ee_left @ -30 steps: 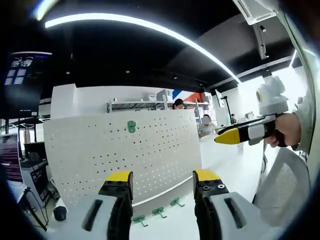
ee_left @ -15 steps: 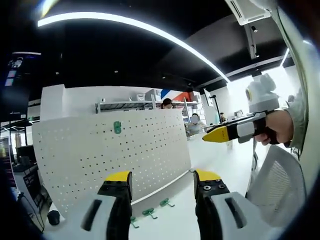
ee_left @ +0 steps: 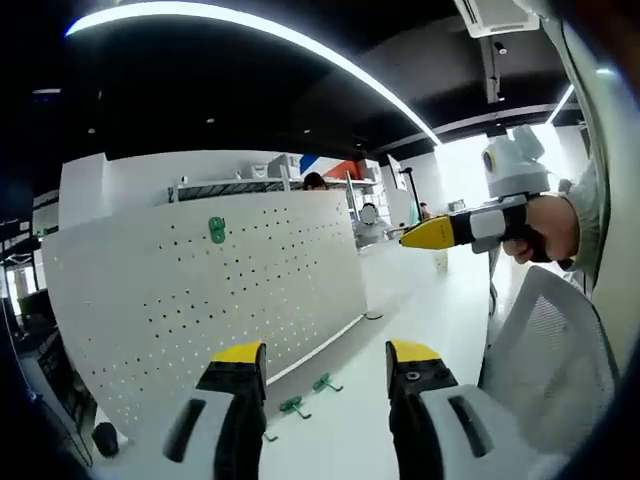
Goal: Insert the hook assembly into the mounting plate slot until the hook locks in place.
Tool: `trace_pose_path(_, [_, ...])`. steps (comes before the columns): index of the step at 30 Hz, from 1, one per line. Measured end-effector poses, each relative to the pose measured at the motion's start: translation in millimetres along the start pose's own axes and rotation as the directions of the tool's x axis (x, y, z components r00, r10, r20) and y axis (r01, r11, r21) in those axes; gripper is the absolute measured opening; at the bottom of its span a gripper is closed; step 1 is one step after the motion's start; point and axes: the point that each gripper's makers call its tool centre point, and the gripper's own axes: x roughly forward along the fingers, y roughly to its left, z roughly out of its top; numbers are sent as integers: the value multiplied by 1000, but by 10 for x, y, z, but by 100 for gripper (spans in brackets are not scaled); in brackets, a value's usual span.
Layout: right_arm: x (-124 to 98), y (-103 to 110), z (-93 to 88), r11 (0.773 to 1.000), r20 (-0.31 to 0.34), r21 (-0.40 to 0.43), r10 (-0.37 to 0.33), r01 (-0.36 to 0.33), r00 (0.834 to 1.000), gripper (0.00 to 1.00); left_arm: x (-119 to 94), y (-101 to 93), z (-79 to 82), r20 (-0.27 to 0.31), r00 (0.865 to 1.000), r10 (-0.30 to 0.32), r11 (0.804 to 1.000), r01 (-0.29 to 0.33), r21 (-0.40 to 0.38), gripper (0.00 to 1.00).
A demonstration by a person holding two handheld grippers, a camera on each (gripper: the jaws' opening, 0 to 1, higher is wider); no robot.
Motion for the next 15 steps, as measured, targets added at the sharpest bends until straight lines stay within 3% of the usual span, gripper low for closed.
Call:
trace_pose_path(4, [3,-23,-14,1000,-2,7,-3,3,1000,46,63,92,-31,-46,999,-23,997,26,71,45])
trace_pose_path(11, [8,-33,-48,1000,-10,14,-2,2,1000,46,157,249,-86,-88,995,-43,991,54,126,38])
trace_pose_path(15, [11,-62,-49,1000,-9,19,-6,6,1000,46,204,275,-221,-143,988,-62,982,86,166,40])
